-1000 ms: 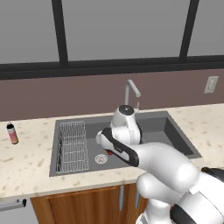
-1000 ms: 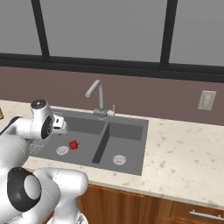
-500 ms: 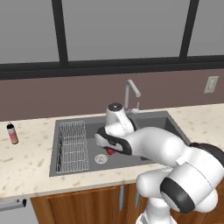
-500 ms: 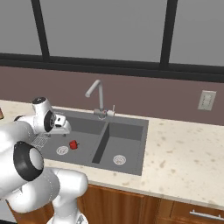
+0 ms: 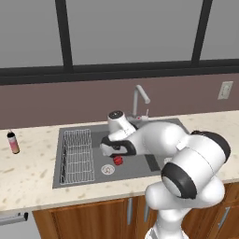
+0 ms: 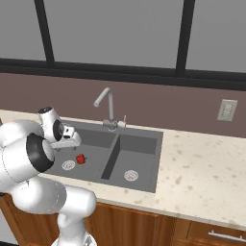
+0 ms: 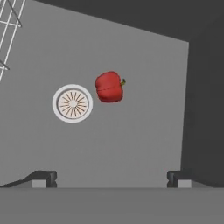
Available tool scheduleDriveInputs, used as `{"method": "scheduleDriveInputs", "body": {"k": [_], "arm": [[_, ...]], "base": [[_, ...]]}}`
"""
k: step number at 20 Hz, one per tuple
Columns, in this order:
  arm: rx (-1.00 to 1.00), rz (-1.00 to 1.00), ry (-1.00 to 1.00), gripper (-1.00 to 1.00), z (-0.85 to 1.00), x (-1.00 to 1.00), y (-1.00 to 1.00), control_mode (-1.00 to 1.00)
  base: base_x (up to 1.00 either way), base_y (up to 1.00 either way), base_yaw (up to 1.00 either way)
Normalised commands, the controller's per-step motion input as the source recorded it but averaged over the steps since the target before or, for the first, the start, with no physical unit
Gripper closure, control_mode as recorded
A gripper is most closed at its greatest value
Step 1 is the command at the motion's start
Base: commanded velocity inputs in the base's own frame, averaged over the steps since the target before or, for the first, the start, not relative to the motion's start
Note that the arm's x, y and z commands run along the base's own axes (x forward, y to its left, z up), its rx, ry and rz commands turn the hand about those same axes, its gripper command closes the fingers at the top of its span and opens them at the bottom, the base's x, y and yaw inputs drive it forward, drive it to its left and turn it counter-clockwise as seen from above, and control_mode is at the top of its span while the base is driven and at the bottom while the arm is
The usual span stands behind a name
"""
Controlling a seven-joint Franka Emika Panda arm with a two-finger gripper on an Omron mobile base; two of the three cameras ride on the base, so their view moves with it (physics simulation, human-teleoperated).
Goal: Turn on the sink faucet. Then move the bell pepper from the counter to the sink. Turn off the sink. Move the vegetable from the sink to the pot next to the stove. Finally move the pot to the rear right burner.
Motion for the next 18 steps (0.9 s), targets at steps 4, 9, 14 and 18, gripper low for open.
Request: {"method": "scheduleDriveInputs", "body": {"k": [4, 9, 14, 18], "arm": [[0.0, 0.0, 0.0, -1.0, -0.32, 0.13, 0.0, -1.0], [0.0, 0.0, 0.0, -1.0, -0.32, 0.23, 0.0, -1.0], [0.0, 0.0, 0.0, -1.0, -0.27, 0.37, 0.0, -1.0], [0.0, 0.0, 0.0, -1.0, -0.21, 0.38, 0.0, -1.0]], "base": [[0.0, 0.0, 0.0], [0.0, 0.0, 0.0], [0.0, 0.0, 0.0], [0.0, 0.0, 0.0]]}}
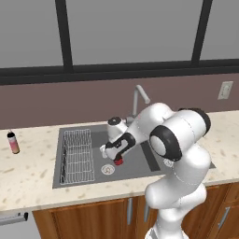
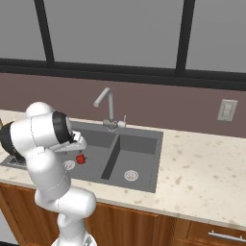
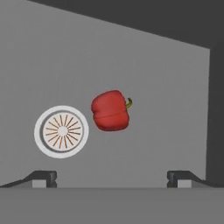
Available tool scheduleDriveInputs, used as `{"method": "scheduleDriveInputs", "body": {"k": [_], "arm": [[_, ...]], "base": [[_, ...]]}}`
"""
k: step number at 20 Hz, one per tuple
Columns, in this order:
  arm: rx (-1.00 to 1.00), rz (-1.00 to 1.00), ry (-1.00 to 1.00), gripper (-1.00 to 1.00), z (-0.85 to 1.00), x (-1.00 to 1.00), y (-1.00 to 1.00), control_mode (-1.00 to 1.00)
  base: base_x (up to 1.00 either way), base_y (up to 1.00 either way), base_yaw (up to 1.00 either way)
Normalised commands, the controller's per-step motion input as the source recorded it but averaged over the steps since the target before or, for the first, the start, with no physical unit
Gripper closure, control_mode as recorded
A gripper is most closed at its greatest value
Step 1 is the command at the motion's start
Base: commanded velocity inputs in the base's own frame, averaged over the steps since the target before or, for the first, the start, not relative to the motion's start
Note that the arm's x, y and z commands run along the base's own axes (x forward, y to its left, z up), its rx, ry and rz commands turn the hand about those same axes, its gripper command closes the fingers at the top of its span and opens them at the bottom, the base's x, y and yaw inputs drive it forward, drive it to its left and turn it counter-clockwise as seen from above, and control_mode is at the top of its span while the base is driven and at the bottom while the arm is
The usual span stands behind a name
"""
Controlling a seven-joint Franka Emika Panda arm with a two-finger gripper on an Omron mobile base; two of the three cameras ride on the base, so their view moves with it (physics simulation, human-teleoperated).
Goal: Turn on the sink faucet. Then move the bell pepper from the counter to the sink. Turn off the sink. Move the vegetable from the sink to the pot next to the stove. Finally move the pot to the rear right burner.
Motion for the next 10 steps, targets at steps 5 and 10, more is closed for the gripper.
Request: {"method": "scheduleDriveInputs", "body": {"k": [5, 10], "arm": [[0.0, -0.01, 0.0, -1.0, -0.21, 0.41, 0.0, -1.0], [0.0, -0.02, 0.0, -1.0, -0.23, 0.37, 0.0, -1.0]], "base": [[0.0, 0.0, 0.0], [0.0, 0.0, 0.0]]}}
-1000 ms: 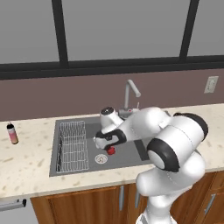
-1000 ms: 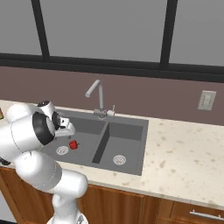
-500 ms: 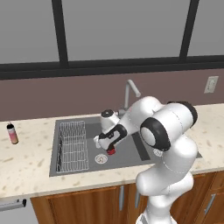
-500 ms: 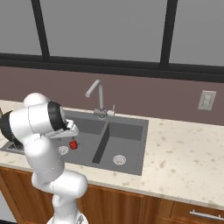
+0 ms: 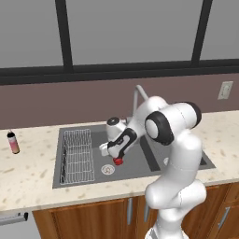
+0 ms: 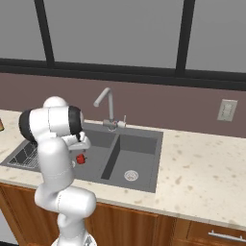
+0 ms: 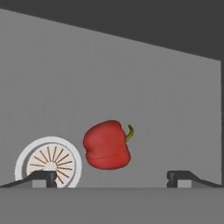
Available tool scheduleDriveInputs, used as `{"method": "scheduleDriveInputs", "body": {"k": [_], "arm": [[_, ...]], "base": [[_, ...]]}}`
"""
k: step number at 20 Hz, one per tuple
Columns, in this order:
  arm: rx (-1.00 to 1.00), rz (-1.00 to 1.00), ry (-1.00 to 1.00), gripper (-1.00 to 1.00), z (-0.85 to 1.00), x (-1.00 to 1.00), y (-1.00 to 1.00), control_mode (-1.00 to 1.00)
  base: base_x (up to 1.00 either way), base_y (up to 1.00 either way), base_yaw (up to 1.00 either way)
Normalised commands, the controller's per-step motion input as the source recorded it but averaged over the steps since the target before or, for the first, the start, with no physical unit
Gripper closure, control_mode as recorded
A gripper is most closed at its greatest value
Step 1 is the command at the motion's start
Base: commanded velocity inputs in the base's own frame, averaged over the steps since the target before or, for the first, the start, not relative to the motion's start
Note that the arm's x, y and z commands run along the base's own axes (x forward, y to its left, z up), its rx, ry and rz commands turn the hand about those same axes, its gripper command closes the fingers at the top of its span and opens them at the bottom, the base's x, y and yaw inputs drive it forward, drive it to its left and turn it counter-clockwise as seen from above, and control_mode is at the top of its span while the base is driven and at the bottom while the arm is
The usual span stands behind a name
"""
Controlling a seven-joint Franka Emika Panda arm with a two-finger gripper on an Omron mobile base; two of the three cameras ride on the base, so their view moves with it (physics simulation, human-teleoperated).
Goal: Turn on the sink faucet. Then move the bell pepper from the counter to the sink. Turn off the sink. Move the vegetable from the sink to the pot next to the stove. Finally move the pot to the rear right burner.
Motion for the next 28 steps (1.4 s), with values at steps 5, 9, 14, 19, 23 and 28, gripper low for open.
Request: {"method": "scheduleDriveInputs", "body": {"k": [5, 9, 14, 19, 23, 28], "arm": [[0.0, -0.02, 0.0, -1.0, -0.23, 0.23, 0.0, -1.0], [0.0, -0.04, 0.0, -1.0, -0.2, 0.05, 0.0, -1.0], [0.0, -0.06, 0.0, -1.0, -0.2, 0.0, 0.0, -1.0], [0.0, -0.05, 0.0, -1.0, -0.22, 0.0, 0.0, -1.0], [0.0, -0.04, 0.0, -1.0, -0.23, 0.0, 0.0, -1.0], [0.0, -0.03, 0.0, -1.0, -0.25, 0.03, 0.0, -1.0]], "base": [[0.0, 0.0, 0.0], [0.0, 0.0, 0.0], [0.0, 0.0, 0.0], [0.0, 0.0, 0.0], [0.0, 0.0, 0.0], [0.0, 0.0, 0.0]]}}
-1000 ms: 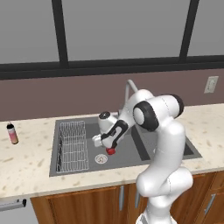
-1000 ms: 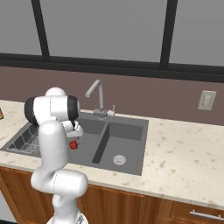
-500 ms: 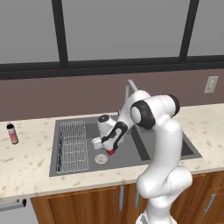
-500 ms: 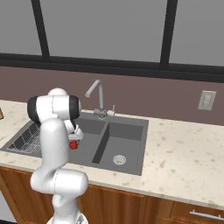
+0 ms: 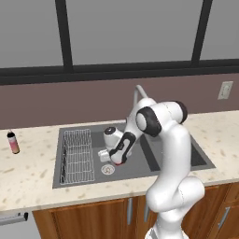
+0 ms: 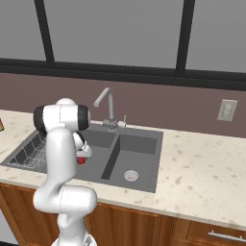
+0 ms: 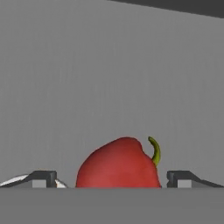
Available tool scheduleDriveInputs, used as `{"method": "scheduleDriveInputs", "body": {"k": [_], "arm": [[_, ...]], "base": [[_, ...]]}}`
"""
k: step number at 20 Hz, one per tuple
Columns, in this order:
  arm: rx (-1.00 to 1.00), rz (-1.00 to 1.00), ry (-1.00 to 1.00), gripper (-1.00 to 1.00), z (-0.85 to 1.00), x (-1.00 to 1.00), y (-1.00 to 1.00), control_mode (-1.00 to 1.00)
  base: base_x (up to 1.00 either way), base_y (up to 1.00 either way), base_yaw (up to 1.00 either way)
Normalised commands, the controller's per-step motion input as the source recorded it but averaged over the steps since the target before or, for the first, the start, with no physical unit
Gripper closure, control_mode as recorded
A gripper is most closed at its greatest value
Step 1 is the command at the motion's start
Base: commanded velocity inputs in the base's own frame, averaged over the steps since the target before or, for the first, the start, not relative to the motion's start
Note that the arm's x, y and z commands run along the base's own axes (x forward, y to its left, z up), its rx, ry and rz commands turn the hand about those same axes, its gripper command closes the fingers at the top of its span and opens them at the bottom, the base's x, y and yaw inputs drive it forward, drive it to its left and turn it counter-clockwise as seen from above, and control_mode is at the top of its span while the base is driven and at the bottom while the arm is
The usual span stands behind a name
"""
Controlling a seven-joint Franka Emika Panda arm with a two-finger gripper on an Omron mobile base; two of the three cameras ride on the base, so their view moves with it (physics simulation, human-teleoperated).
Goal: Turn on the sink faucet. Then move the bell pepper from the counter to the sink. Turn off the sink. Move the vegetable from the sink to the pot next to the stove. Finally move the pot to the rear right burner.
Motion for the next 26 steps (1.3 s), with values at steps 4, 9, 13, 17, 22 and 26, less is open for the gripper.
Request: {"method": "scheduleDriveInputs", "body": {"k": [4, 9, 13, 17, 22, 26], "arm": [[0.0, -0.02, 0.0, -1.0, -0.25, 0.13, 0.0, -1.0], [0.0, -0.01, 0.0, -1.0, -0.24, 0.07, 0.0, -1.0], [0.0, 0.0, 0.0, -1.0, -0.29, 0.0, 0.0, -1.0], [0.0, 0.0, 0.0, 1.0, -0.34, -0.01, 0.0, -1.0], [0.0, 0.0, 0.0, 1.0, -0.31, -0.08, 0.0, -1.0], [0.0, -0.02, -0.01, 1.0, -0.09, -0.2, 0.0, -1.0]], "base": [[0.0, 0.0, 0.0], [0.0, 0.0, 0.0], [0.0, 0.0, 0.0], [0.0, 0.0, 0.0], [0.0, 0.0, 0.0], [0.0, 0.0, 0.0]]}}
